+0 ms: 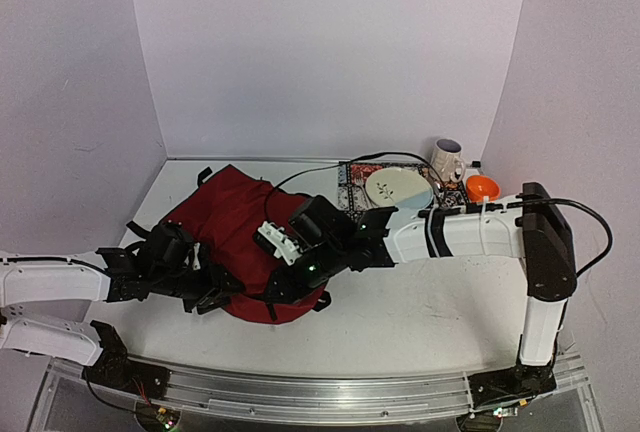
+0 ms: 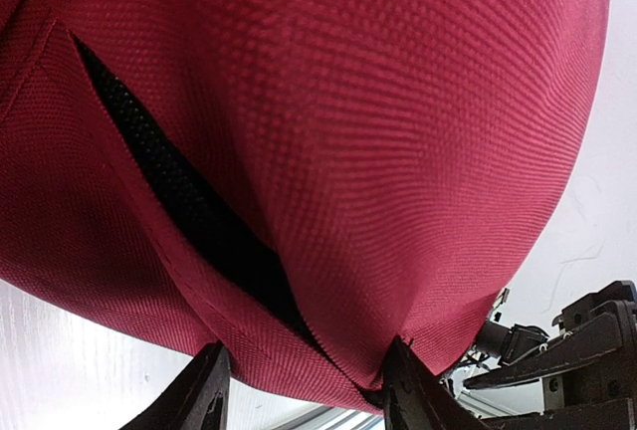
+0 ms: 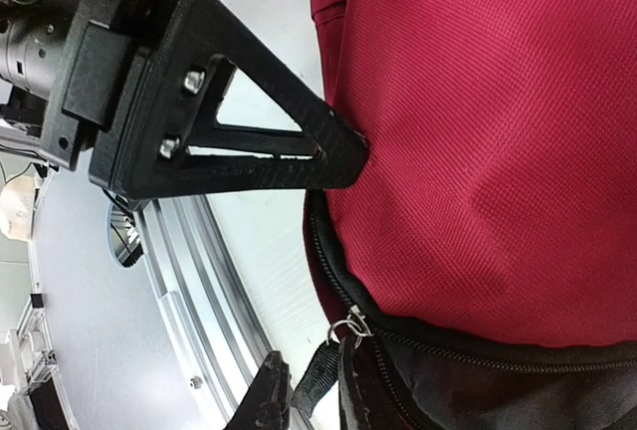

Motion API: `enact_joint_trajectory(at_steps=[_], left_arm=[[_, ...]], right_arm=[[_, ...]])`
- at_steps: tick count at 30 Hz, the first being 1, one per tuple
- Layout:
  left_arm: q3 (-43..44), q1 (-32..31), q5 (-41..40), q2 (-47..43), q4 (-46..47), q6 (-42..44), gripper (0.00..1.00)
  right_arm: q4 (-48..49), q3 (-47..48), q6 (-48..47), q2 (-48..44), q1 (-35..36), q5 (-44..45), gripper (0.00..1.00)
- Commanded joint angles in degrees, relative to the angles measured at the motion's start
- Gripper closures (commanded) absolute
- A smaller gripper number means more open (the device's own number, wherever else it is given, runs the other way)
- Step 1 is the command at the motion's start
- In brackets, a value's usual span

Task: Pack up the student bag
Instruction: Grab the largest pocket of the student bag.

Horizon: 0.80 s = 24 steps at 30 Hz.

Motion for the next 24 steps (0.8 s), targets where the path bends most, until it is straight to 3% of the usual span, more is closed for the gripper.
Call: enact_joint_trajectory(at_steps=[1,7,13,24], left_arm=[[0.3,-0.3,-0.7,0.2,1.8,0.8,0.47],[0.3,-0.3,-0.7,0.3,1.8,0.7,0.47],[0.3,-0.3,-0.7,0.5,1.9,0.6,0.47],[0.9,-0.4,-0.7,1.6,2.6,0.3,0.52]], right_arm=[[-2.0,2.0,0.5,-1.1,0.4,0.0,0.83],[-6.4,2.5,0.8,-1.6,1.2,5.0,0.72],[-14.4,6.0,2.3,-3.9,5.5,18.4,0.53],[-29.6,18.1,9.5,4.3,12.0,33.7,0.5]])
